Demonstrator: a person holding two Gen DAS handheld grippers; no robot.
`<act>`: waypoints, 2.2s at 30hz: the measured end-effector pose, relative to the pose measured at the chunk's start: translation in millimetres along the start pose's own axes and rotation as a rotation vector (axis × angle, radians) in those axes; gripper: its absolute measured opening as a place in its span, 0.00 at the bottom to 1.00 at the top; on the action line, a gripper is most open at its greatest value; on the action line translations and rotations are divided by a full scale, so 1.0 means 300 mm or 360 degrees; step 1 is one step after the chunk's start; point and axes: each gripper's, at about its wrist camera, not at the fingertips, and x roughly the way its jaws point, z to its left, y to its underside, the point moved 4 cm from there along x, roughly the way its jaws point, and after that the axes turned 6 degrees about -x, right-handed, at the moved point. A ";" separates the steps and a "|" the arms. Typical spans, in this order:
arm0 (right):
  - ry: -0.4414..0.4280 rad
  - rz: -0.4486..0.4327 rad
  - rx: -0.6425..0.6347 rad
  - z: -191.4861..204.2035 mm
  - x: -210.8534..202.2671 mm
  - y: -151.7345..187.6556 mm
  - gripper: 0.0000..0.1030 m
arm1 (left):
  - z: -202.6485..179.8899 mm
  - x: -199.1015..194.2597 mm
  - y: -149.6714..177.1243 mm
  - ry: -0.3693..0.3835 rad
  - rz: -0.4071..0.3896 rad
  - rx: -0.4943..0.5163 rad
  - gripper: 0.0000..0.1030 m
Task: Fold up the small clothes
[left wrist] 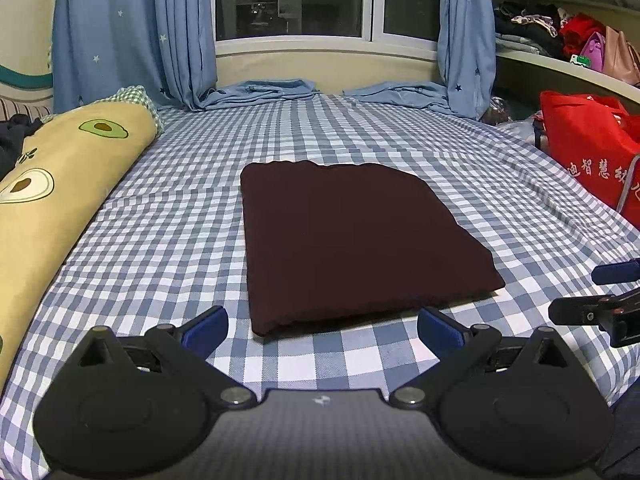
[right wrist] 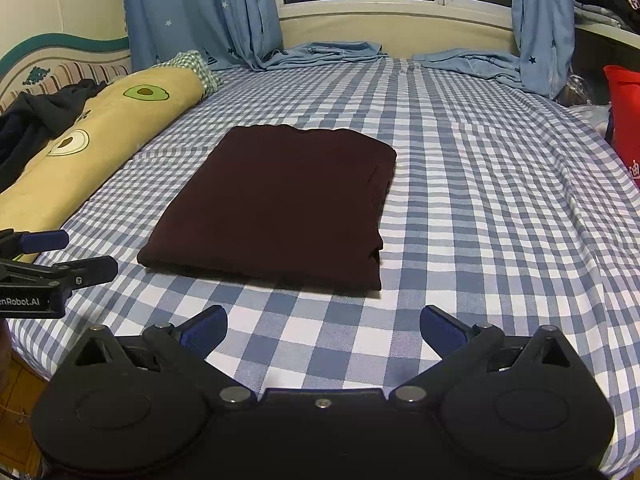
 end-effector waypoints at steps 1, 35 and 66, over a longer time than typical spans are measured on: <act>0.0003 0.0003 0.0003 -0.002 0.003 0.002 0.99 | 0.003 0.003 0.001 -0.0006 0.0001 -0.0002 0.99; 0.0021 -0.0305 0.0052 -0.093 0.011 0.132 0.99 | 0.013 0.069 0.138 0.0047 -0.0045 -0.0118 0.99; -0.0006 -0.0319 0.0025 -0.067 0.015 0.122 0.99 | -0.058 0.081 0.117 0.0042 -0.0012 -0.0048 0.99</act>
